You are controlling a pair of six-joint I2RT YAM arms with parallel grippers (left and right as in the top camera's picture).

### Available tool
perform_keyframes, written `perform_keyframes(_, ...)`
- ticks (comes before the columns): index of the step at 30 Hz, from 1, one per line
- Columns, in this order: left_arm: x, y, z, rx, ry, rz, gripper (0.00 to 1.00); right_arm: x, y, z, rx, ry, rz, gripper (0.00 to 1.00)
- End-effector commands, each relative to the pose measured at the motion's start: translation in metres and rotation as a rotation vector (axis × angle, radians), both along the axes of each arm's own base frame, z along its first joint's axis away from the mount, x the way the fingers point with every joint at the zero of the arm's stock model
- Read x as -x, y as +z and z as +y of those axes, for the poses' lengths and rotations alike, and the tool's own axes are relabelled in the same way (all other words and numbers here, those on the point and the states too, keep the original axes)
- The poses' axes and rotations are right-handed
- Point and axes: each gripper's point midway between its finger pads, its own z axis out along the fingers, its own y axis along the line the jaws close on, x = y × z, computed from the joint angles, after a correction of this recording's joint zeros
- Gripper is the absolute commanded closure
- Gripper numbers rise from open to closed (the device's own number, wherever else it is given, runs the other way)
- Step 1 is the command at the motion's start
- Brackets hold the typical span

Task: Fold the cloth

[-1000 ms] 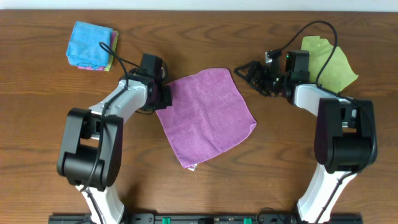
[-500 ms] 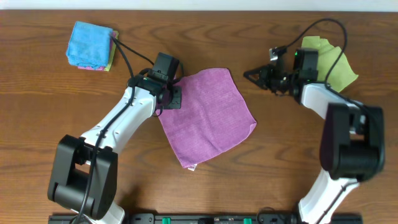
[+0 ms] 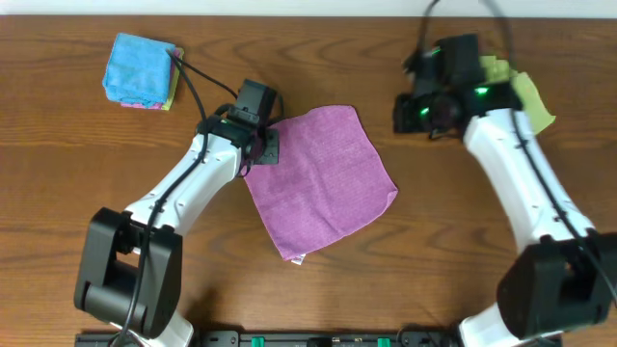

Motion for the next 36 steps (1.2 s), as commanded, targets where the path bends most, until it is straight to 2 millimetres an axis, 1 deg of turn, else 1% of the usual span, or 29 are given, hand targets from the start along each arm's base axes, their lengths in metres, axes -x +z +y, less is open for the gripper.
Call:
perform_keyframes(1, -0.009, -0.016, 0.015, -0.038, 0.028, 0.017, 0.94, 0.017, -0.032, -0.01, 0.157, 0.024, 0.056, 0.99)
perform_keyframes(4, -0.01, -0.037, 0.021, -0.031, 0.043, 0.063, 0.94, 0.039, -0.055, -0.008, 0.166, 0.024, 0.135, 0.98)
perform_keyframes(7, -0.005, -0.05, 0.015, 0.008, 0.029, 0.113, 0.94, 0.055, -0.069, -0.007, 0.185, 0.039, 0.18, 0.98)
perform_keyframes(9, -0.002, -0.056, 0.011, 0.03, 0.021, 0.134, 0.94, 0.065, -0.078, -0.004, 0.196, 0.058, 0.207, 0.98)
perform_keyframes(12, 0.0, -0.064, 0.01, 0.026, 0.023, 0.153, 0.94, 0.075, -0.093, -0.006, 0.253, 0.057, 0.213, 0.99)
perform_keyframes(16, 0.003, -0.073, 0.011, 0.019, 0.024, 0.178, 0.94, 0.084, -0.11, -0.004, 0.256, 0.058, 0.221, 0.99)
perform_keyframes(19, 0.003, -0.076, 0.011, 0.017, 0.024, 0.181, 0.94, 0.091, -0.119, -0.006, 0.258, 0.049, 0.239, 0.99)
perform_keyframes(25, -0.001, -0.075, 0.01, 0.023, 0.023, 0.164, 0.94, 0.101, -0.129, -0.009, 0.258, 0.034, 0.266, 0.98)
perform_keyframes(31, -0.003, -0.074, 0.01, 0.025, 0.023, 0.156, 0.94, 0.112, -0.135, 0.003, 0.249, 0.071, 0.277, 0.98)
perform_keyframes(34, -0.003, -0.074, 0.01, 0.025, 0.023, 0.156, 0.94, 0.117, -0.139, 0.004, 0.272, 0.074, 0.278, 0.98)
perform_keyframes(36, -0.003, -0.074, 0.01, 0.022, 0.024, 0.155, 0.94, 0.121, -0.143, 0.0, 0.295, 0.053, 0.285, 0.98)
